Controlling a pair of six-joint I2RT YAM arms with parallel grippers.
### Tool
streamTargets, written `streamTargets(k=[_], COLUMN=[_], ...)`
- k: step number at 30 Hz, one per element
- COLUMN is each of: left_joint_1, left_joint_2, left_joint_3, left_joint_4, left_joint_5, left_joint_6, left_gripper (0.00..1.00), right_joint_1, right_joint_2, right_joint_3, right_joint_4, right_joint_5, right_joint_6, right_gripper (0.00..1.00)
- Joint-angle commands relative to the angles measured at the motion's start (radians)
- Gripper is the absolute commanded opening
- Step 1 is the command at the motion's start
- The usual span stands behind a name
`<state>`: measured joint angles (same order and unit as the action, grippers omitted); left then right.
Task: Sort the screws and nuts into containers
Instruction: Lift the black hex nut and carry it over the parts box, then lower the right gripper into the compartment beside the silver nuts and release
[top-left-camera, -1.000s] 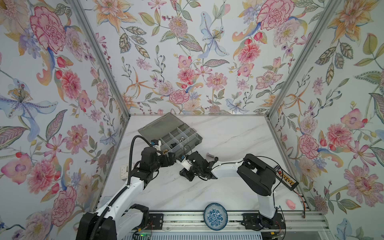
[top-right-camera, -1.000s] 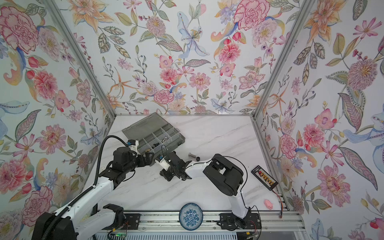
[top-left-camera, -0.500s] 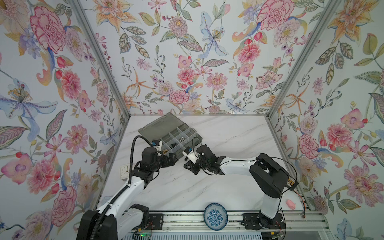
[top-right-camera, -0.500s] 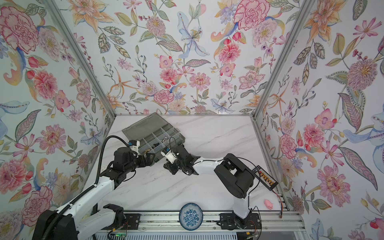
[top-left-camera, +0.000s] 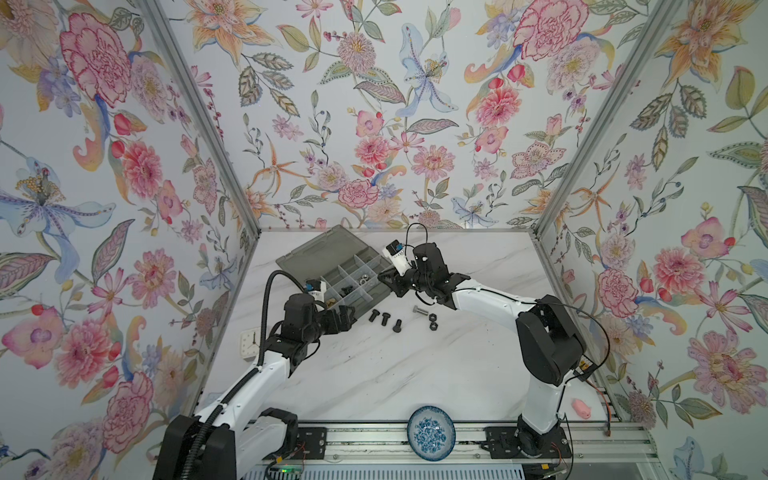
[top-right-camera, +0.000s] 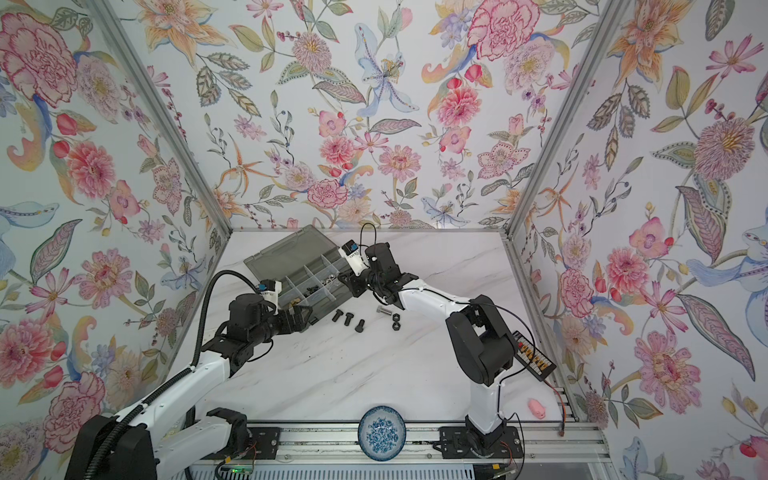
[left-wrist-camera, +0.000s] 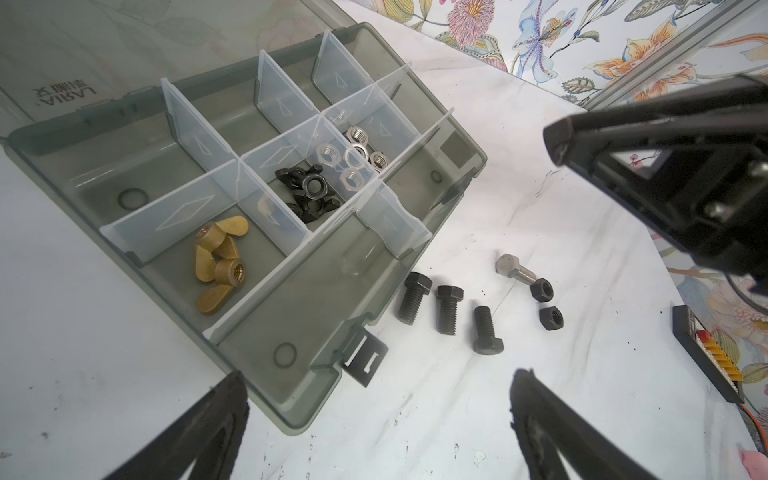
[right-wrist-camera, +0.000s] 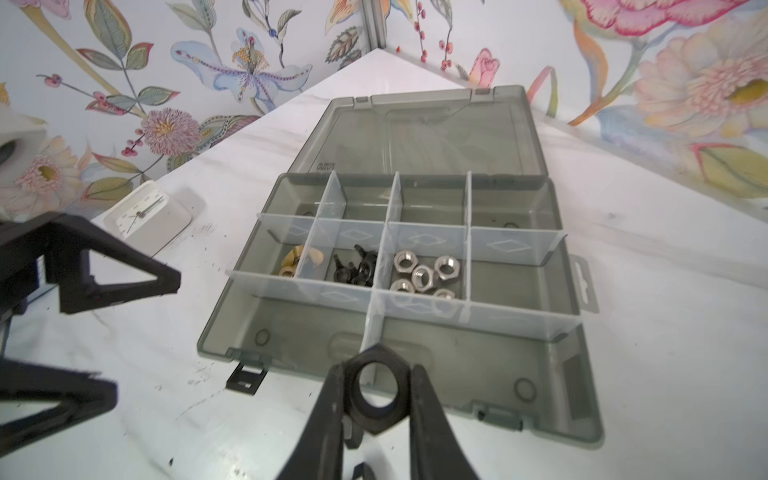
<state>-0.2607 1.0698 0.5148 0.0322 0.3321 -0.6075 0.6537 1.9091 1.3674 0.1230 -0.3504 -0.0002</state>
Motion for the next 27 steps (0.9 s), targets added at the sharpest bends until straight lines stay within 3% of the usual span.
streamTargets(k=[1, 14, 27], left_joint_1=[0.012, 0.012, 0.011], left_joint_2=[0.003, -0.006, 0.011], left_joint_3=[-0.003, -0.007, -0.003], left_joint_4=[0.015, 0.008, 0.012], left_joint_5=[0.024, 0.054, 0.06], left_joint_6=[-0.008, -0.012, -0.014], left_gripper=[0.99, 0.99, 0.99], right_joint_1=[-0.035, -0.087, -0.089], right_joint_2=[0.085, 0.414, 0.467], right_joint_3=[0.092, 0.496, 0.529], right_joint_4=[-0.043, -0.14, -0.168], right_joint_5=[-0.007, -0.038, -0.01], right_joint_6=[0.0, 0.063, 0.063], right_gripper=[0.15, 0.18, 0.34])
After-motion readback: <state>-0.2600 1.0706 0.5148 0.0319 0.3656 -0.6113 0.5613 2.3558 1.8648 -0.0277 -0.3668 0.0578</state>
